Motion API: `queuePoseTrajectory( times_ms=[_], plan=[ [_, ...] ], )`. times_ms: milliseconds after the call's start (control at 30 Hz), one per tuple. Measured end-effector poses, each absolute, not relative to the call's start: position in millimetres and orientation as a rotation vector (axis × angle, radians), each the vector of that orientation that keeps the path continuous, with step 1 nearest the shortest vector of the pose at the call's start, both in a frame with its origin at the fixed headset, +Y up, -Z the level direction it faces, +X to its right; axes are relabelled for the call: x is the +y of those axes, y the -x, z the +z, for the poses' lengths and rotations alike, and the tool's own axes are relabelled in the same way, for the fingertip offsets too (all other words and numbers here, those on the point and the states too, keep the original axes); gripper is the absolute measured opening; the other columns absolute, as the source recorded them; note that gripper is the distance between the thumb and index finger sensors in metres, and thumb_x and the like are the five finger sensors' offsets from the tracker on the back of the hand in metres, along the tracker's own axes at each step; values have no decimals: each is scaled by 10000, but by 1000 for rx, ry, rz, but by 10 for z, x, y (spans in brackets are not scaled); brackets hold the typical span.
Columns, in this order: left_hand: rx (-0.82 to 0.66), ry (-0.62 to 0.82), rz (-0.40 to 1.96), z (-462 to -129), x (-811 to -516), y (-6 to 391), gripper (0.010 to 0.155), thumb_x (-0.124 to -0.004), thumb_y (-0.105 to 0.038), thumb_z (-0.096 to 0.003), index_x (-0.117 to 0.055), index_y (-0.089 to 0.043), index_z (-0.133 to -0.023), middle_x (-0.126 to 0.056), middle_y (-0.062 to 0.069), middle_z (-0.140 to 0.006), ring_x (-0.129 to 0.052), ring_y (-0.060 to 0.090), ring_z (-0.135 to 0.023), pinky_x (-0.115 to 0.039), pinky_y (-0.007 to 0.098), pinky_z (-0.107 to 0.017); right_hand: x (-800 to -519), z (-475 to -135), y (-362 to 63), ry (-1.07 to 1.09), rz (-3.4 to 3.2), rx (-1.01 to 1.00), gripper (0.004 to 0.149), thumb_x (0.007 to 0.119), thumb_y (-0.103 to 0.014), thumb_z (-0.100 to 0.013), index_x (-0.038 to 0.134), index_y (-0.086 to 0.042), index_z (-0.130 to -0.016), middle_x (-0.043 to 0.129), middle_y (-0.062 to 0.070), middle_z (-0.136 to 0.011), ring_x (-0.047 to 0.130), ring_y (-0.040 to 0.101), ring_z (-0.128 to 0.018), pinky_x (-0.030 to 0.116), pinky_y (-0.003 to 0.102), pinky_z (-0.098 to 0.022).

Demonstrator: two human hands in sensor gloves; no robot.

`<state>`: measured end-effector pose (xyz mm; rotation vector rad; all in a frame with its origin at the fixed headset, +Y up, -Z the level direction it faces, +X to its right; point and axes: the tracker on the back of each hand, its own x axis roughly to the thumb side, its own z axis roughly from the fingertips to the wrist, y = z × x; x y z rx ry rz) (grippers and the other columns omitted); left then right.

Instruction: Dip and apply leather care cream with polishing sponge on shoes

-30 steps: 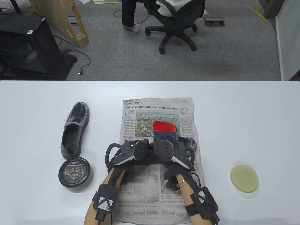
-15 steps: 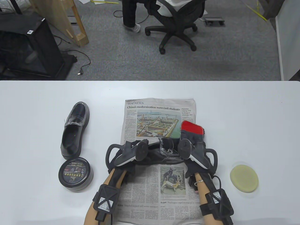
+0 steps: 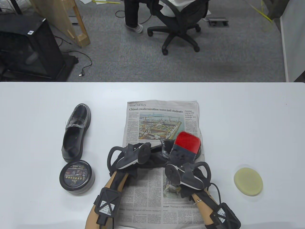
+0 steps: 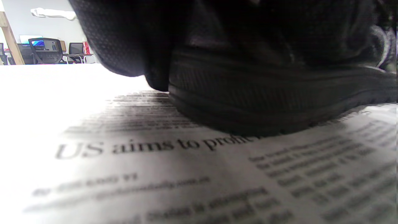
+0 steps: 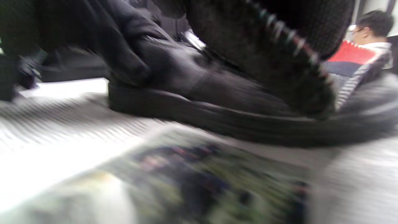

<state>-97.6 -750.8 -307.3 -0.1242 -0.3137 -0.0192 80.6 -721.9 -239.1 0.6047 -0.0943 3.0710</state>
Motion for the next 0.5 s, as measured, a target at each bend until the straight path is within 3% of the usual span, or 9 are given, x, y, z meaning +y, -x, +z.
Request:
queuePoseTrajectory(
  times_ms=[133, 300, 500],
  plan=[
    [-324, 131, -12, -3078, -7509, 980, 833, -808, -638, -315, -648, -327, -1070, -847, -24, -1065, -918, 253, -899, -803, 483, -687, -7160, -2476, -688, -599, 2912, -59, 559, 487, -374, -653, 569, -36, -1092, 625, 252, -1079, 725, 487, -929, 686, 524, -664],
    [-325, 131, -6, -3078, -7510, 982, 833, -813, -634, -315, -648, -326, -1071, -848, -22, -1064, -910, 244, -915, -801, 484, -692, -7298, -2776, -694, -464, 2928, 73, 553, 443, -387, -662, 441, -127, -1150, 434, 161, -1196, 478, 445, -1087, 488, 643, -723],
    [-319, 120, -4, -3073, -7512, 986, 839, -811, -646, -317, -655, -315, -1072, -864, -10, -1051, -921, 238, -907, -813, 479, -681, -7375, -3120, -919, -198, 2929, 185, 572, 416, -410, -660, 401, -134, -1161, 416, 152, -1212, 458, 437, -1097, 422, 663, -722]
  ],
)
